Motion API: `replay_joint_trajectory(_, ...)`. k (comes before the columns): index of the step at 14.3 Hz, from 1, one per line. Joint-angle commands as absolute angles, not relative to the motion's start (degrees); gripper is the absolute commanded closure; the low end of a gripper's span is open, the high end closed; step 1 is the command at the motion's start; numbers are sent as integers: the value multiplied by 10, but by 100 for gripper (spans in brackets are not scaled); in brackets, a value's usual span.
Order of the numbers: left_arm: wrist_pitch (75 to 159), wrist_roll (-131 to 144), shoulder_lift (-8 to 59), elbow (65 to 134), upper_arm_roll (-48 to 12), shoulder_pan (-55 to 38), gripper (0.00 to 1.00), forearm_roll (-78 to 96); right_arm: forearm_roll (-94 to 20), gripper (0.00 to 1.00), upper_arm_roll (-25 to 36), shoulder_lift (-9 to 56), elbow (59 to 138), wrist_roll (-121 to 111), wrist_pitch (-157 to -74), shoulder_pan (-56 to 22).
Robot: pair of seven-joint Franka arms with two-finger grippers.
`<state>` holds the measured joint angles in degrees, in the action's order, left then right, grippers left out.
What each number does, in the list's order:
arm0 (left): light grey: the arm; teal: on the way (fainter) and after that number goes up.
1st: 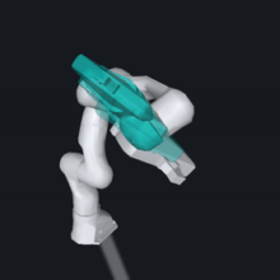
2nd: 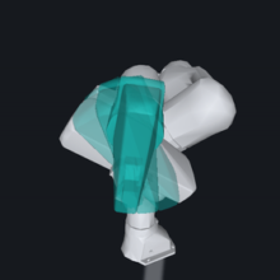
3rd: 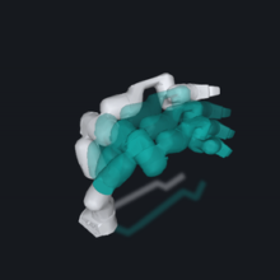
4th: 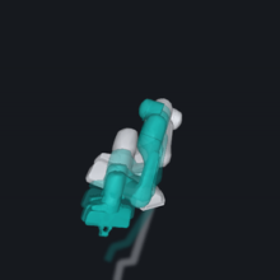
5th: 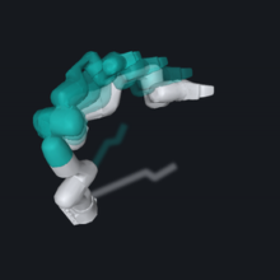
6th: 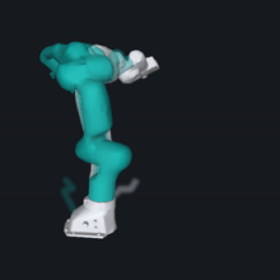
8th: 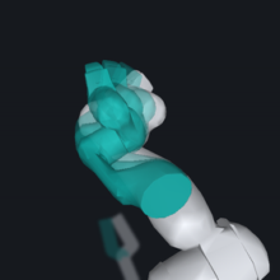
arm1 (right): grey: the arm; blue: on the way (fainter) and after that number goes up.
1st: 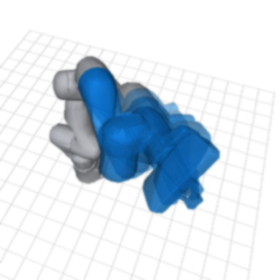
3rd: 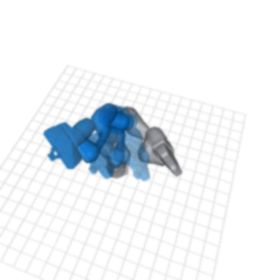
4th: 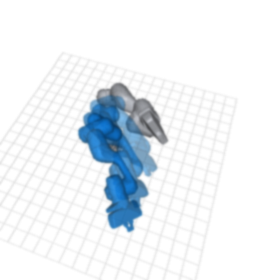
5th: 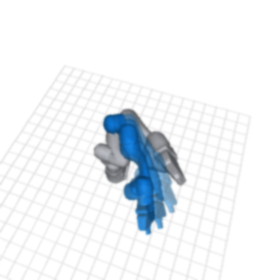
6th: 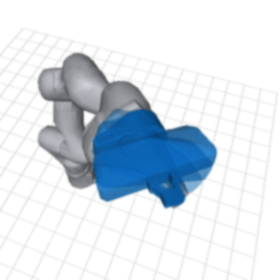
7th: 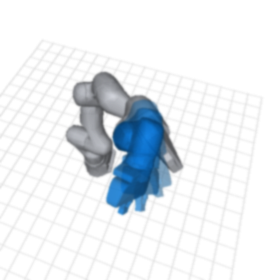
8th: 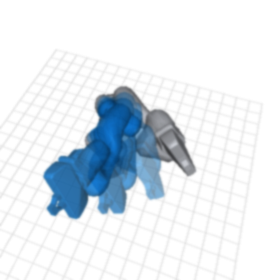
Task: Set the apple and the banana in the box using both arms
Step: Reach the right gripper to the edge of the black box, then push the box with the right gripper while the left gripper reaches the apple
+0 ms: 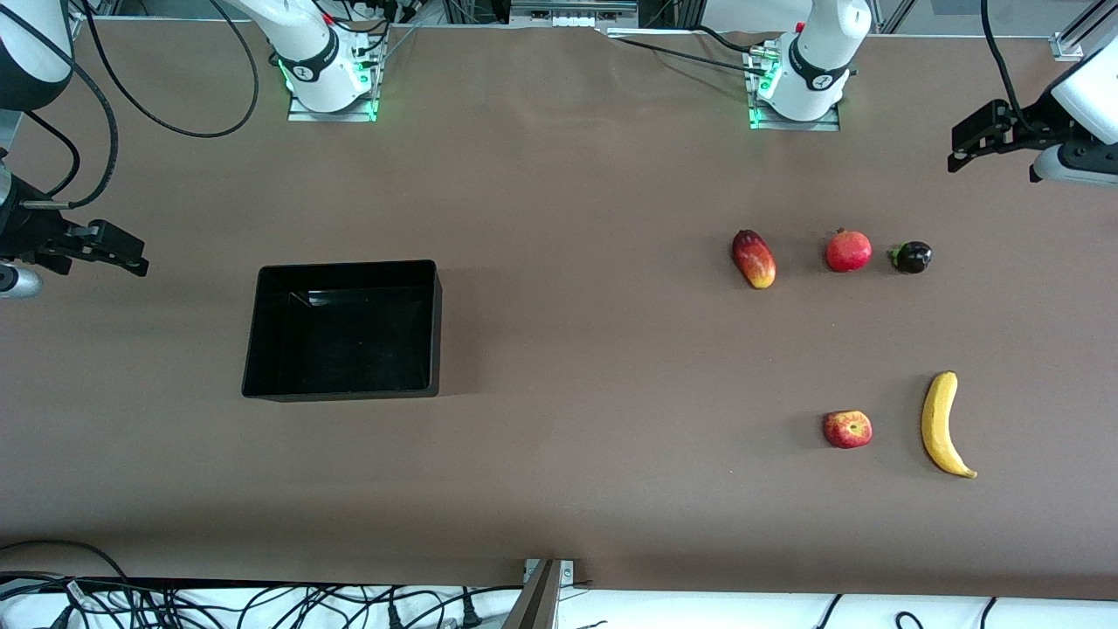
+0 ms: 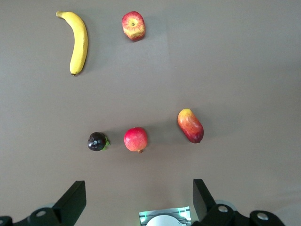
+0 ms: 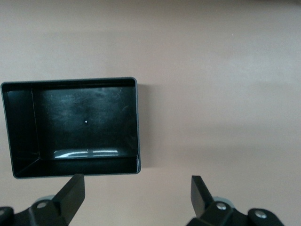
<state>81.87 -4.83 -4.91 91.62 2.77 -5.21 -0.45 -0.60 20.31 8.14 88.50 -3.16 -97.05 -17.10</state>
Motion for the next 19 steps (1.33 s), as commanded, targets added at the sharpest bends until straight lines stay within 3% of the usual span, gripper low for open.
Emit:
replay_joint_trajectory(1, 796, -39, -57, 904, 26, -59, 0, -11, -4, 0, 202, 75, 880, -38, -949, -172)
replay_joint_trajectory(9, 774, -24, -58, 892, 24, -59, 0, -7, -5, 0, 202, 96, 892, -68, -933, -171)
replay_joint_trajectory(12, 774, -12, -57, 892, 24, -59, 0, 1, -52, 0, 203, 162, 893, -74, -948, -169)
replay_joint_trajectory(14, 774, -12, -57, 892, 24, -59, 0, 1, -66, 0, 202, 198, 910, -71, -996, -168)
replay_joint_trajectory(19, 771, -12, -57, 892, 24, -59, 0, 1, -83, 0, 202, 205, 1048, -70, -1163, -169)
